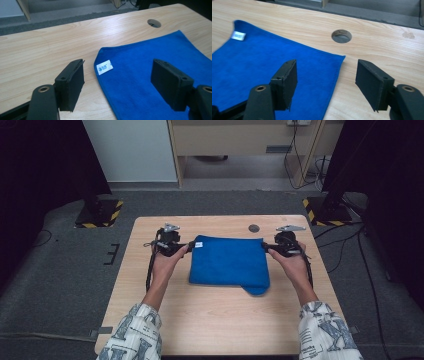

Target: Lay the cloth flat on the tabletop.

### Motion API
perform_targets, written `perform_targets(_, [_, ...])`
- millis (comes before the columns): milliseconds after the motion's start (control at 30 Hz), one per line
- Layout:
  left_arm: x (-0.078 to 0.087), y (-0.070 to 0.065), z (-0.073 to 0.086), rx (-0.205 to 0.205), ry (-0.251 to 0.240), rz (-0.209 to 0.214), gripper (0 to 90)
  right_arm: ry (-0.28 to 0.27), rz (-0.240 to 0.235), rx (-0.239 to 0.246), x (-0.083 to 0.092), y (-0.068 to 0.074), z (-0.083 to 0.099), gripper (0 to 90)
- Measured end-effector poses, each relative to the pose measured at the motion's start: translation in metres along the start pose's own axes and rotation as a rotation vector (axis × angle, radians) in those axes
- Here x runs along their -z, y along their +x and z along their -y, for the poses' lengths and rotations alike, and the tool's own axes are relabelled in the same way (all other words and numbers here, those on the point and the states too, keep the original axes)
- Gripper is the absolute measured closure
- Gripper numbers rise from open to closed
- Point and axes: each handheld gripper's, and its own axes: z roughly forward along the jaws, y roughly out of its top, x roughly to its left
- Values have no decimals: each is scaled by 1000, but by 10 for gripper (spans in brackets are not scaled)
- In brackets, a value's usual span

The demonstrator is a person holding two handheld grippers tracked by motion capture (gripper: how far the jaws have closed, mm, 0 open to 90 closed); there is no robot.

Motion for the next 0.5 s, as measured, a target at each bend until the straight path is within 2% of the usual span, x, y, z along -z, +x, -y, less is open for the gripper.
perform_targets(167, [8, -5, 8, -17, -10, 10, 251, -3, -26, 7, 9, 5, 6, 303])
perform_targets(300, [14, -7, 19, -20, -18, 26, 251, 2, -66, 28, 16, 12, 19, 283])
perform_targets(367, [16, -8, 25, -22, -19, 30, 236, -1, -74, 36, 18, 14, 25, 311])
perform_targets(400, [17, -8, 29, -20, -20, 33, 230, 4, -82, 43, 20, 18, 33, 370])
perform_targets(433, [19, -8, 32, -20, -17, 37, 230, 4, -82, 43, 20, 18, 33, 370])
perform_targets(500, [23, -9, 42, -8, -29, 48, 212, 6, -90, 52, 24, 21, 43, 464])
